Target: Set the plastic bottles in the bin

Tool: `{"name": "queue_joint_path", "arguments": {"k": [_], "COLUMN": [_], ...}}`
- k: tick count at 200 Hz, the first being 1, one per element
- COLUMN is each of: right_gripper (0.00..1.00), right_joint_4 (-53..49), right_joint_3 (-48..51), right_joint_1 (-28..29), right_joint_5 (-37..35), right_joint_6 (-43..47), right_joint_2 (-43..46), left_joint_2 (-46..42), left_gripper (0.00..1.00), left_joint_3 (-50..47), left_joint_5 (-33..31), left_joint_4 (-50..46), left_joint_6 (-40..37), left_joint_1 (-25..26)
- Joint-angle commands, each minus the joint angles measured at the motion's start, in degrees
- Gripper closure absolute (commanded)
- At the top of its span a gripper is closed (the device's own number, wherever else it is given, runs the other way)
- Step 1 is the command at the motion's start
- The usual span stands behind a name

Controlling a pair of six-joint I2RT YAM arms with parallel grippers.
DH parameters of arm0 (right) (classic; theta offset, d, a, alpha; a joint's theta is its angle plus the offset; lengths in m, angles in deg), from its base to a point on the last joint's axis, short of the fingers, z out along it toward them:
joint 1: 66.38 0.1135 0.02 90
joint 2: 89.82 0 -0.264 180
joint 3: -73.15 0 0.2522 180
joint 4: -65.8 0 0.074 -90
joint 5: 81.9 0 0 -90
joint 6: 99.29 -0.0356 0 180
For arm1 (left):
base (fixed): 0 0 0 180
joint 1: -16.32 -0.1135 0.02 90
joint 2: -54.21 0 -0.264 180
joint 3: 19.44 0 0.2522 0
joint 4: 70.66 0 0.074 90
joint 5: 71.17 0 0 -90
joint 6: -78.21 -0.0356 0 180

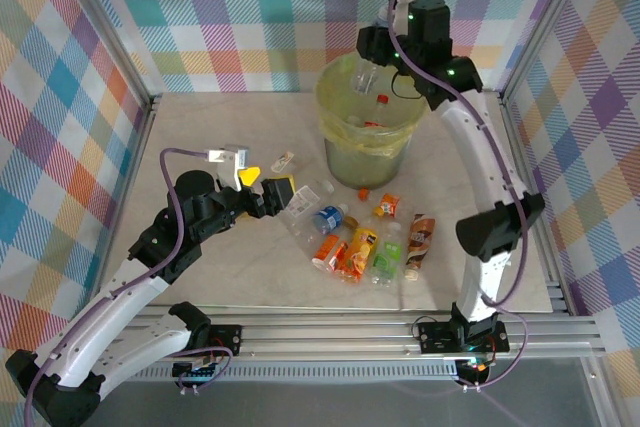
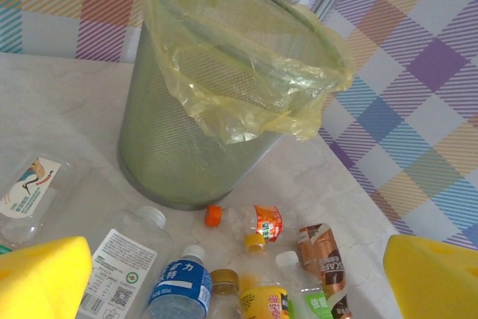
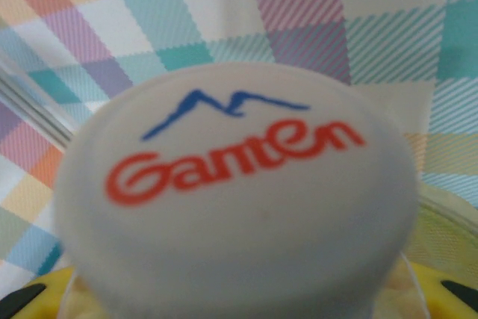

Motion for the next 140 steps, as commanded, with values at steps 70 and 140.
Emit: {"name": "queue_joint_path", "arguments": {"k": [70, 140], "right_gripper": [0.51, 0.44], "right_joint_4": [-3.3, 3.1], "right_joint_3": [1.4, 11.2], "right_joint_1": [0.0, 0.7], "right_joint_5": [4.1, 8.7], "right_joint_6": [0.9, -2.1], "right_joint_2": [-8.7, -8.6], "left_joint_2": [-0.3, 0.5], "left_gripper": [0.00, 0.00], "left_joint_3": [-0.4, -0.9], "left_joint_5": [-3.7, -4.1], "left_joint_4": [-2.3, -1.9], "left_joint_6": [-1.5, -1.3], "left_joint_1": [0.6, 0.6]}}
